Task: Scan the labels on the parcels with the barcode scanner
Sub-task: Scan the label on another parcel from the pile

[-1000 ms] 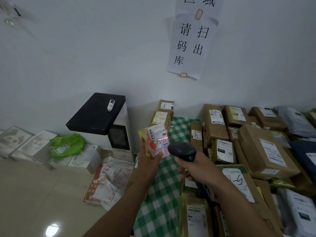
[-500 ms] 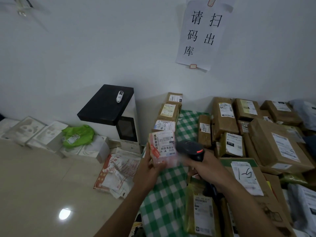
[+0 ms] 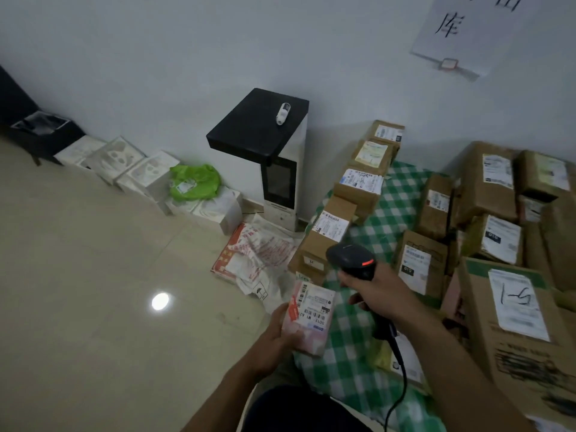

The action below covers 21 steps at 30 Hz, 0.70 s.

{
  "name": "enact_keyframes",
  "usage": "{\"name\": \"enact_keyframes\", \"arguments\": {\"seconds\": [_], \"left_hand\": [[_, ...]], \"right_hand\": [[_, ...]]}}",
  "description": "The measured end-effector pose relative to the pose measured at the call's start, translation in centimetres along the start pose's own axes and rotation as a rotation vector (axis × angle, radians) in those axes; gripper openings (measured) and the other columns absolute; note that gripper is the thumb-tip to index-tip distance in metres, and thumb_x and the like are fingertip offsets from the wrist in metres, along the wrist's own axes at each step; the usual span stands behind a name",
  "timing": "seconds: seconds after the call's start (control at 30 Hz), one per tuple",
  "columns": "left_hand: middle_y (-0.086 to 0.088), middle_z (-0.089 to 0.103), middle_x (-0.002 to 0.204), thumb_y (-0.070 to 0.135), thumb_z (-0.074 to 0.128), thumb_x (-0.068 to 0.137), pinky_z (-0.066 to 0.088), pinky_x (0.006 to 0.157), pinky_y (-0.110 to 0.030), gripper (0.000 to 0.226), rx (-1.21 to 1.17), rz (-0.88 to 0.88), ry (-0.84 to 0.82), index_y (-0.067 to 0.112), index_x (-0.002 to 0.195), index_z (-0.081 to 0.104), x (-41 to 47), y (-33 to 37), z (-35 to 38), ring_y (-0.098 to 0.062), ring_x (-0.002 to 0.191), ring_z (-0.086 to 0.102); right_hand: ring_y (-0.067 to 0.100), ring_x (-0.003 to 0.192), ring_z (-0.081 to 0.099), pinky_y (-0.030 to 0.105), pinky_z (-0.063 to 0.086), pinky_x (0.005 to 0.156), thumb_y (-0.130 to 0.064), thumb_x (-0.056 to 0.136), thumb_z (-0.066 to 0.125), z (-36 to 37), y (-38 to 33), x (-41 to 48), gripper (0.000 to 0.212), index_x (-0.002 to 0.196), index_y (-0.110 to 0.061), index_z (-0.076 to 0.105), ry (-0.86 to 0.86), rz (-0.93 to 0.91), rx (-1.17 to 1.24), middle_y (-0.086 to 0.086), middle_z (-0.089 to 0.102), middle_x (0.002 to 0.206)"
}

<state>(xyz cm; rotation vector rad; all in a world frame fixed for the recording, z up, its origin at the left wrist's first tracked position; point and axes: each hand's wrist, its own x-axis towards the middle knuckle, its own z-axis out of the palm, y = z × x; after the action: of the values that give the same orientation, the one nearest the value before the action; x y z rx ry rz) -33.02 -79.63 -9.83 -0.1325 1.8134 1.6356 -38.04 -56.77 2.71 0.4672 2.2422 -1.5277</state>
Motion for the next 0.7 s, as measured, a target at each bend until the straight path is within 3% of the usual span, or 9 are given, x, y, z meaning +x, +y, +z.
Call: {"name": "enact_keyframes", "arguments": {"seconds": [0.1, 0.2, 0.27, 0.4, 0.47, 0.53, 0.6, 0.7], "left_hand": [[0.014, 0.056, 0.128, 0.011, 0.056, 0.104, 0.057, 0.076, -0.017, 0.049, 0.03, -0.026, -0.005, 0.03, 0.141, 0.03, 1.5, -0.5, 0.3, -0.003, 0.111, 0.06], [0.001, 0.062, 0.139, 0.028, 0.064, 0.101, 0.058, 0.098, -0.041, 0.049, 0.07, 0.004, 0.03, 0.031, 0.145, 0.042, 6.1, -3.9, -0.4, -0.016, 0.124, 0.063], [-0.003, 0.062, 0.141, 0.035, 0.065, 0.101, 0.055, 0.102, -0.052, 0.051, 0.112, 0.025, 0.008, 0.03, 0.147, 0.045, 9.9, -7.9, -0.8, -0.021, 0.127, 0.062], [-0.003, 0.067, 0.125, 0.018, 0.042, 0.109, 0.061, 0.085, -0.033, 0.032, 0.241, 0.103, 0.109, 0.015, 0.141, 0.041, 7.1, -1.8, 0.3, -0.014, 0.109, 0.07], [-0.005, 0.067, 0.124, 0.02, 0.039, 0.108, 0.063, 0.086, -0.04, 0.032, 0.295, 0.109, 0.127, 0.018, 0.141, 0.041, 7.1, -1.0, 0.5, -0.014, 0.107, 0.071], [-0.008, 0.059, 0.14, 0.036, 0.042, 0.104, 0.056, 0.099, -0.054, 0.053, 0.412, 0.025, 0.213, 0.021, 0.153, 0.03, 7.6, -0.7, 0.9, -0.023, 0.123, 0.063], [-0.007, 0.04, 0.158, 0.05, 0.043, 0.1, 0.038, 0.116, -0.055, 0.07, 0.653, 0.007, 0.407, 0.023, 0.16, 0.021, 7.2, 0.2, 1.7, -0.031, 0.143, 0.04], [-0.004, 0.052, 0.142, 0.046, 0.058, 0.099, 0.041, 0.108, -0.039, 0.052, 0.733, 0.176, 0.526, 0.022, 0.144, 0.049, 5.8, 3.4, 4.0, -0.021, 0.127, 0.046]], "right_hand": [[0.012, 0.066, 0.074, 0.033, 0.055, 0.07, -0.031, 0.096, 0.073, 0.7, 0.5, 0.1, 0.015, 0.108, -0.034, 0.066, 0.002, 0.026, -0.001, -0.004, 0.078, 0.096], [0.011, 0.064, 0.072, 0.031, 0.054, 0.067, -0.031, 0.097, 0.073, 0.8, 1.0, -0.1, 0.017, 0.109, -0.038, 0.063, 0.002, 0.035, 0.014, -0.004, 0.078, 0.095], [0.012, 0.064, 0.072, 0.032, 0.053, 0.067, -0.031, 0.096, 0.073, 0.6, 1.1, -0.2, 0.018, 0.107, -0.041, 0.062, 0.013, 0.028, 0.024, -0.003, 0.078, 0.095], [0.016, 0.069, 0.072, 0.035, 0.055, 0.071, -0.034, 0.095, 0.074, 0.0, 1.4, 0.0, 0.019, 0.104, -0.045, 0.062, 0.031, 0.013, 0.056, -0.001, 0.077, 0.097], [0.016, 0.07, 0.072, 0.035, 0.055, 0.071, -0.035, 0.095, 0.073, -0.3, 1.5, -0.2, 0.021, 0.105, -0.047, 0.06, 0.039, 0.011, 0.064, -0.001, 0.077, 0.098], [0.015, 0.069, 0.073, 0.035, 0.055, 0.07, -0.033, 0.097, 0.072, -0.8, 2.1, -0.4, 0.021, 0.11, -0.044, 0.06, 0.058, 0.014, 0.071, -0.002, 0.077, 0.098], [0.015, 0.07, 0.073, 0.035, 0.056, 0.07, -0.032, 0.098, 0.071, -1.6, 2.9, -0.8, 0.024, 0.118, -0.039, 0.06, 0.086, 0.026, 0.078, -0.002, 0.077, 0.099], [0.015, 0.071, 0.074, 0.032, 0.055, 0.067, -0.032, 0.099, 0.07, -3.3, 4.0, -2.0, 0.031, 0.127, -0.035, 0.058, 0.128, 0.053, 0.097, -0.002, 0.076, 0.101]]}}
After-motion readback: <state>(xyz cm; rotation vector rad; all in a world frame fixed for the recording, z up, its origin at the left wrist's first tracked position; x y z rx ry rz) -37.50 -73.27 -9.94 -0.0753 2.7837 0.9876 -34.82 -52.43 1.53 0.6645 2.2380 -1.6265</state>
